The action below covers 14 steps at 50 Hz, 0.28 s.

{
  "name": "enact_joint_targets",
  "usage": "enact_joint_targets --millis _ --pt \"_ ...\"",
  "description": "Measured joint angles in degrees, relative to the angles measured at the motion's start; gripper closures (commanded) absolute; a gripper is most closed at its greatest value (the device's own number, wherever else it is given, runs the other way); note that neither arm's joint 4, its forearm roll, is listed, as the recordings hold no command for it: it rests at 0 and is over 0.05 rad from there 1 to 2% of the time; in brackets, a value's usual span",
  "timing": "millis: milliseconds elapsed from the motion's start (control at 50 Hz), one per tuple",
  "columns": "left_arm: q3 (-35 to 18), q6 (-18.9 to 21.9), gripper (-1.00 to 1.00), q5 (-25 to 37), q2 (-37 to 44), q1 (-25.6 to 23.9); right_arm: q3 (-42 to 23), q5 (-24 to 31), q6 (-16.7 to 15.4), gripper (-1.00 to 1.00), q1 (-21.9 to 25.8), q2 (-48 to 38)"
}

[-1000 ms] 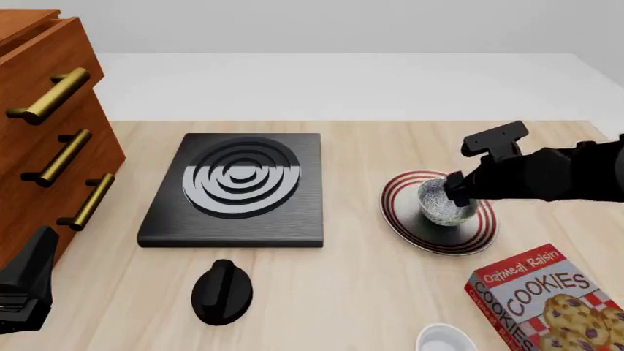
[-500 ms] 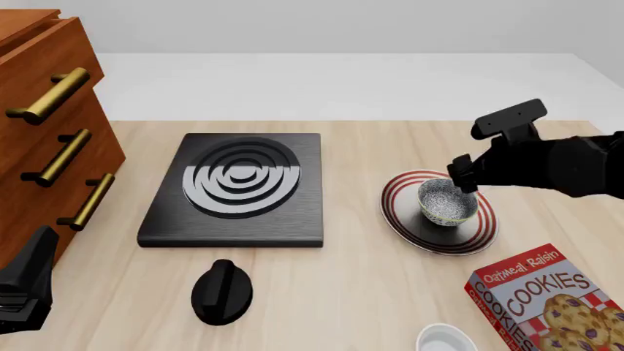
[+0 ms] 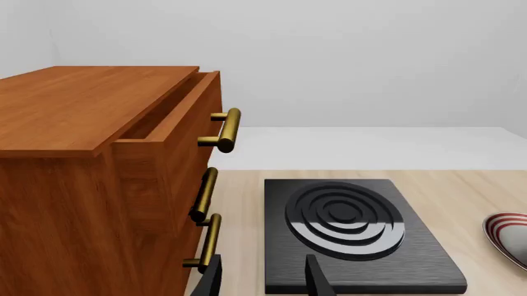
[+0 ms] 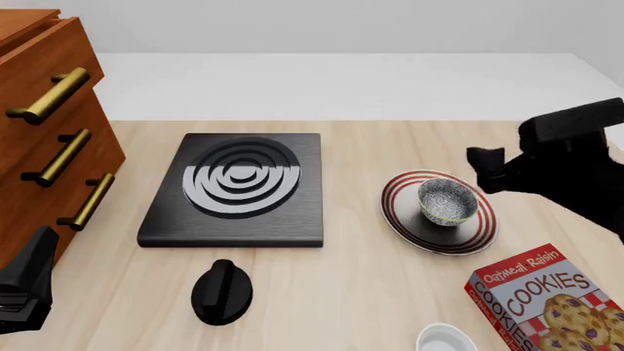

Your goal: Pick the akita bowl on the ramekin and place it on the plate.

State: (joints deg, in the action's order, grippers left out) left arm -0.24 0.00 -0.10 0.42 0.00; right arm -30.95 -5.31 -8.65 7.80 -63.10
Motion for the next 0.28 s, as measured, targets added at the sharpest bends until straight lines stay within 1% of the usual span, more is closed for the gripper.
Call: enact_joint_targets --millis 140,280 --pt "0.0 0.0 -1.00 0.0 0.0 0.0 4.5 -2.5 2.1 -1.00 0.0 7.4" --pt "0.0 0.0 -1.00 0.0 0.0 0.0 7.9 -2.6 3.9 -1.00 -0.6 15.4"
